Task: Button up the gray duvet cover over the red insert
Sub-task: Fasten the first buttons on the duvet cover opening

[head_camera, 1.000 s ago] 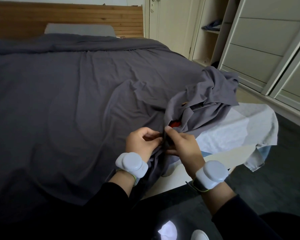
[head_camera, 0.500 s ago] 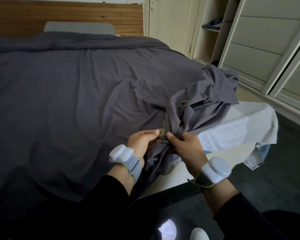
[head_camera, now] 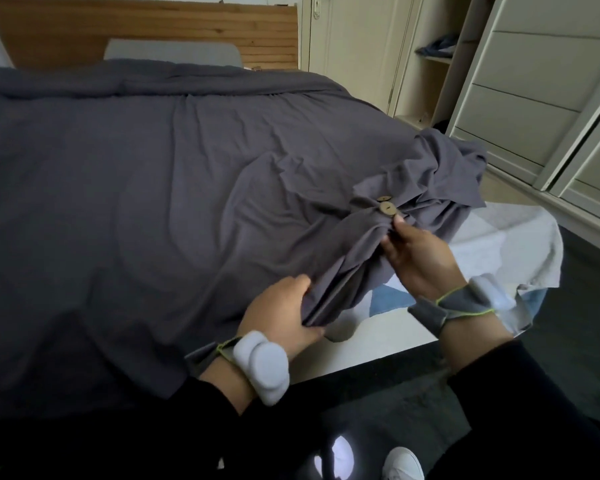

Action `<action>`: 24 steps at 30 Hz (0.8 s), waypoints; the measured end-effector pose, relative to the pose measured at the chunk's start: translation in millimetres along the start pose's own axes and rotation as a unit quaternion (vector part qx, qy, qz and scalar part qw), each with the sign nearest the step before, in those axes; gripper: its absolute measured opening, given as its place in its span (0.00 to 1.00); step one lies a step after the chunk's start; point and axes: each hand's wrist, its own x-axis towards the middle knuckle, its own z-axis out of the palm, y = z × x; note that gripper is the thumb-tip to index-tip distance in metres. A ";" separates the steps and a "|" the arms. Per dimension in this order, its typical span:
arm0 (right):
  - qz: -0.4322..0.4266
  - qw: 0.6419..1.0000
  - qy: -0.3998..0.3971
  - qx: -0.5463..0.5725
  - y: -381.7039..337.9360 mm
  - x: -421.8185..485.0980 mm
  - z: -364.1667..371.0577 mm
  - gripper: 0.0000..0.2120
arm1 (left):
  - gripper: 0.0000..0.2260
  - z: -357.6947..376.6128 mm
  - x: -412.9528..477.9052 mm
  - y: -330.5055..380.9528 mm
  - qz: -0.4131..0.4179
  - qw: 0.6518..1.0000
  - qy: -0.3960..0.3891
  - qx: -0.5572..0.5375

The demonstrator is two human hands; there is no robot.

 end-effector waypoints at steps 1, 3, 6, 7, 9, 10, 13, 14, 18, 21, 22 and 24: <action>0.000 1.000 0.003 0.011 -5.1 2.2 2.5 0.08 | 0.16 -0.3 -2.5 -6.8 -0.003 0.999 0.010 0.040; -0.006 0.999 0.015 0.037 -18.5 7.3 5.2 0.07 | 0.12 -6.1 -4.1 -16.3 -0.030 0.998 0.043 0.047; -0.039 0.995 0.010 0.095 -46.2 17.9 14.3 0.07 | 0.11 -37.3 7.5 -23.3 -0.027 0.985 0.163 -0.051; -0.051 0.992 0.007 0.119 -53.8 23.8 18.7 0.07 | 0.10 -50.7 15.7 -24.9 -0.015 0.975 0.207 -0.082; -0.065 0.987 0.008 0.144 -55.6 35.6 28.8 0.07 | 0.11 -64.9 32.6 -30.9 -0.001 0.966 0.235 -0.107; -0.057 0.990 0.009 0.131 -47.0 42.4 32.6 0.08 | 0.12 -62.9 39.3 -37.4 -0.011 0.970 0.225 -0.096; 0.004 0.999 -0.003 -0.047 5.7 50.0 39.6 0.08 | 0.17 -32.9 52.2 -60.7 -0.058 0.987 0.140 -0.057; 0.019 0.990 -0.009 -0.139 24.3 49.8 39.4 0.12 | 0.17 -22.1 54.8 -65.4 -0.063 0.990 0.115 -0.056; -0.015 0.962 0.038 -0.268 49.0 43.8 35.5 0.11 | 0.17 -16.2 61.9 -68.5 -0.078 0.982 0.118 -0.125; -0.083 0.916 0.057 -0.388 39.0 34.3 40.9 0.14 | 0.24 -25.0 61.5 -75.4 -0.097 0.969 0.119 -0.195; -0.121 0.895 0.072 -0.424 37.5 26.7 43.3 0.14 | 0.23 -27.2 59.0 -77.2 -0.093 0.966 0.121 -0.207; -0.229 0.862 0.065 -0.448 32.7 6.4 54.8 0.11 | 0.17 -31.9 55.6 -75.5 -0.078 0.967 0.136 -0.202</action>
